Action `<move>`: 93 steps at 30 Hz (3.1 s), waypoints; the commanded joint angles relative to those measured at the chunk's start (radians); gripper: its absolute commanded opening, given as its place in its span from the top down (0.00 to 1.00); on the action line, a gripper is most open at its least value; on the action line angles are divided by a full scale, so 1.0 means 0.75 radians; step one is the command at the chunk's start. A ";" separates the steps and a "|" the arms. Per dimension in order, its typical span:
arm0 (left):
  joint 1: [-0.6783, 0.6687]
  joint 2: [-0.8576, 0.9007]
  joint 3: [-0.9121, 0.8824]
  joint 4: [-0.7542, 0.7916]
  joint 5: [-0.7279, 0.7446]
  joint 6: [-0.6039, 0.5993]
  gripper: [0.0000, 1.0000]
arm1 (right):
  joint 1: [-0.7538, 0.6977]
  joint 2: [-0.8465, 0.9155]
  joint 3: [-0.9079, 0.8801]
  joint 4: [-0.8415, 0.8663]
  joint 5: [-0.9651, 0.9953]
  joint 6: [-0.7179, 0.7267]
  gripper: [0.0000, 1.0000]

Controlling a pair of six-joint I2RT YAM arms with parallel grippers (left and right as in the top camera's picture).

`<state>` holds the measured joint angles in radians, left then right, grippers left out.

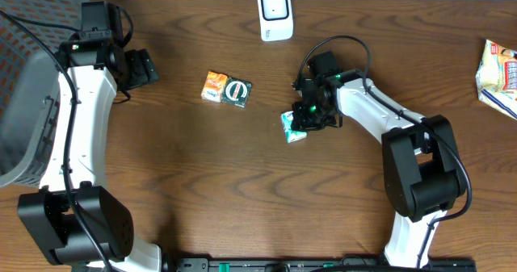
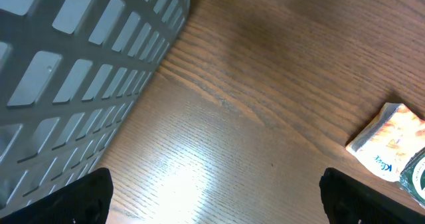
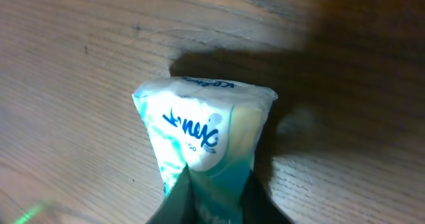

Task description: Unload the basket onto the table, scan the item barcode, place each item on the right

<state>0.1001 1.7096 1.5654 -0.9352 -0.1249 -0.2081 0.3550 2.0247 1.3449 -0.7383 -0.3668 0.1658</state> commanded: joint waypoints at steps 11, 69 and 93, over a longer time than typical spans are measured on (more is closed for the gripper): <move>0.003 0.013 -0.007 -0.002 0.003 0.012 0.03 | -0.069 -0.014 -0.023 0.024 -0.211 -0.004 0.99; 0.003 0.013 -0.007 -0.003 0.003 0.012 0.03 | -0.541 -0.014 -0.023 0.623 -1.594 0.078 0.99; 0.003 0.013 -0.007 -0.003 0.003 0.012 0.02 | -0.406 -0.014 -0.023 0.667 -1.593 0.078 0.99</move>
<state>0.1001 1.7096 1.5654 -0.9348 -0.1249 -0.2081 0.0437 2.0239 1.3300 -0.2413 -1.5333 0.2199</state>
